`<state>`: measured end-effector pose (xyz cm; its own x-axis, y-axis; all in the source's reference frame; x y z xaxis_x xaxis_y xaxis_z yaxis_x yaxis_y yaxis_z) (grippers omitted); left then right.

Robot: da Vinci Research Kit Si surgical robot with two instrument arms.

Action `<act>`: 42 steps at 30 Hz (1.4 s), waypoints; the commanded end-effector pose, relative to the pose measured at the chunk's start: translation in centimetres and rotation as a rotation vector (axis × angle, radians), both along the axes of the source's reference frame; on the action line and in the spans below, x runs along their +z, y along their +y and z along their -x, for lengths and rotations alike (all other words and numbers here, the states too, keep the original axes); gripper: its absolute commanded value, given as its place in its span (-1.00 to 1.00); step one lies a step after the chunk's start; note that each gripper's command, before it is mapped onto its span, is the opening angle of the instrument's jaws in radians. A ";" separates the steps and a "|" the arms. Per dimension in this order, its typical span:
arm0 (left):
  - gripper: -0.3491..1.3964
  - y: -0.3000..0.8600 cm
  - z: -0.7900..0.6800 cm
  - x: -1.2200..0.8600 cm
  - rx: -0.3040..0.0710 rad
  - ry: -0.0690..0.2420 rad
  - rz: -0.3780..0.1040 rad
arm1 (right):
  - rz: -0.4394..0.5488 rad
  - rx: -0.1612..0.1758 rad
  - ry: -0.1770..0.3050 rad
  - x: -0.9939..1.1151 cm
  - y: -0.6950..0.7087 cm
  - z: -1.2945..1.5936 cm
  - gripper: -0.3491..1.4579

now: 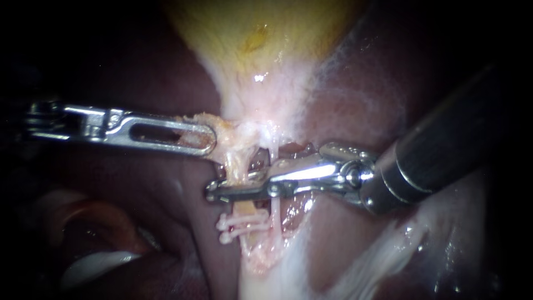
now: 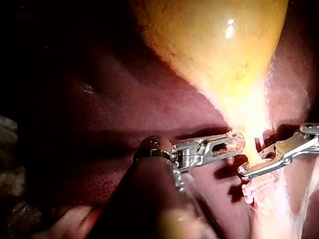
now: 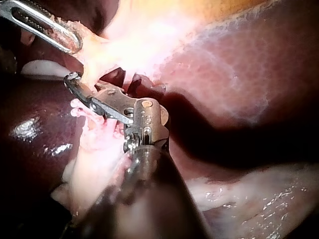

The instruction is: Going back third clip left tube

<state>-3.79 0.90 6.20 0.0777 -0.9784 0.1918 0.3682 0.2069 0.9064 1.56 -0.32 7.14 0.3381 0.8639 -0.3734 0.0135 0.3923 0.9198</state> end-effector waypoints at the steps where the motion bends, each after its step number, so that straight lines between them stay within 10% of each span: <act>1: -1.00 0.00 0.00 0.00 0.000 0.000 0.000 | -0.001 0.000 0.000 -0.01 0.01 0.01 -1.00; 4: -1.00 0.00 0.00 0.00 0.000 0.000 0.000 | 0.043 -0.012 0.014 -0.03 0.00 0.01 -1.00; 10: -1.00 -0.01 -0.02 -0.01 0.001 -0.001 0.000 | 0.237 0.002 0.042 -0.14 -0.04 -0.01 -0.07; 28: -1.00 -0.01 -0.02 0.00 0.001 -0.001 0.000 | 0.427 0.009 0.059 -0.22 0.06 0.42 -0.06; 42: -1.00 -0.01 -0.03 0.00 0.001 -0.001 0.000 | 0.550 -0.009 0.088 -0.71 0.25 1.40 -0.06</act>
<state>-3.76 0.89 6.19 0.0786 -0.9782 0.1921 0.3670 0.2076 0.9068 0.11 -0.08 6.42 0.2919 0.5248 -0.7996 0.0915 0.8169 0.5695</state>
